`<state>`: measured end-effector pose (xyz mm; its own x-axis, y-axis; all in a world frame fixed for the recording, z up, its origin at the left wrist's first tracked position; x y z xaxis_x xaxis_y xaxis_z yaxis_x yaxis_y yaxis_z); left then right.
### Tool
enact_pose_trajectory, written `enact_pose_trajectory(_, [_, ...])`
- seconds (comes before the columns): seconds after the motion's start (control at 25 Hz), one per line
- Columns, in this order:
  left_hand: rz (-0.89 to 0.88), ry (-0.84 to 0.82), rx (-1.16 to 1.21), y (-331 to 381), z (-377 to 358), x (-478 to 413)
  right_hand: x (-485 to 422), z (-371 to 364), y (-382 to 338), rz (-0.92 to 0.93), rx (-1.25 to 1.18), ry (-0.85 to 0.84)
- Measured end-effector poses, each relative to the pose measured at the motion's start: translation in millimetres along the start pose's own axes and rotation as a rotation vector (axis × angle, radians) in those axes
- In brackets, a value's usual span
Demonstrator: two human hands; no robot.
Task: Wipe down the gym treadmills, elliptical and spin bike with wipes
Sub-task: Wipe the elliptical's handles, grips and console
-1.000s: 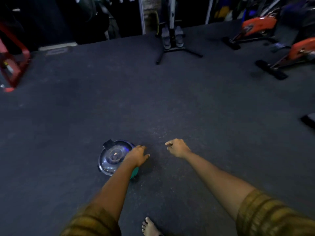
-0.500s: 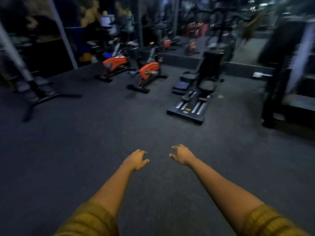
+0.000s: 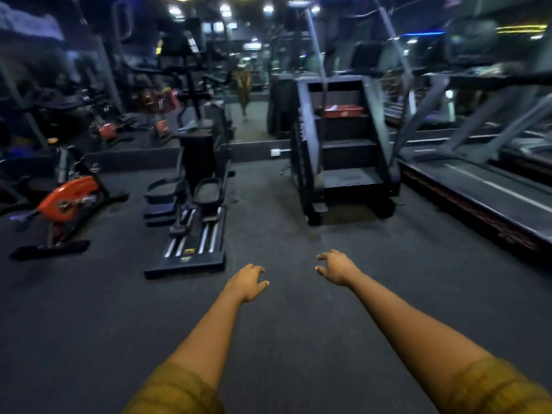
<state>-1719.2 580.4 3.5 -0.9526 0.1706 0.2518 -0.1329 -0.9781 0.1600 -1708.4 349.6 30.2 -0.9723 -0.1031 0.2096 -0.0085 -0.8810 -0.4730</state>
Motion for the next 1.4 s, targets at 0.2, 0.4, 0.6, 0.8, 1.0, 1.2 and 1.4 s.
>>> enact_pose_trajectory(0.2, [-0.194,0.041,-0.063,65.5,61.4,-168.7,-99.3,92.1,67.7,-0.149,-0.022,0.119])
enact_pose_trajectory(0.4, [-0.344,0.023,-0.129,134.4,93.4,-302.7,-183.0,152.2,133.1,-0.253,-0.082,0.209])
enact_pose_trajectory(0.6, [-0.414,0.029,-0.154,195.2,113.2,-447.0,-296.4,209.8,207.3,-0.286,-0.092,0.272])
enact_pose_trajectory(0.8, [-0.403,-0.001,-0.153,243.9,142.3,-599.7,-438.7,276.4,266.5,-0.279,-0.084,0.227])
enact_pose_trajectory(1.0, [-0.349,-0.013,-0.144,267.8,163.7,-738.3,-574.0,317.2,306.2,-0.269,-0.074,0.165])
enact_pose_trajectory(1.2, [-0.341,-0.032,-0.119,299.1,188.7,-909.7,-738.5,371.5,354.8,-0.25,-0.069,0.155])
enact_pose_trajectory(1.4, [-0.34,-0.057,-0.134,340.0,234.8,-1069.5,-876.0,442.0,391.1,-0.279,-0.056,0.131])
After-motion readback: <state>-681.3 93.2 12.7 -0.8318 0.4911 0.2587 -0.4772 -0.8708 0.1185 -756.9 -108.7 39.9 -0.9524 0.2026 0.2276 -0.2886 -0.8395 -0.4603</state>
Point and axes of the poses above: each hand's wrist, its own x-axis away from the middle knuckle, its own z-axis out of the back of the hand, y = z × x, the point moved 1 cm from there along -x, towards the middle knuckle, and after that the axes turned 10 degrees about -x, right-handed, at the moved point
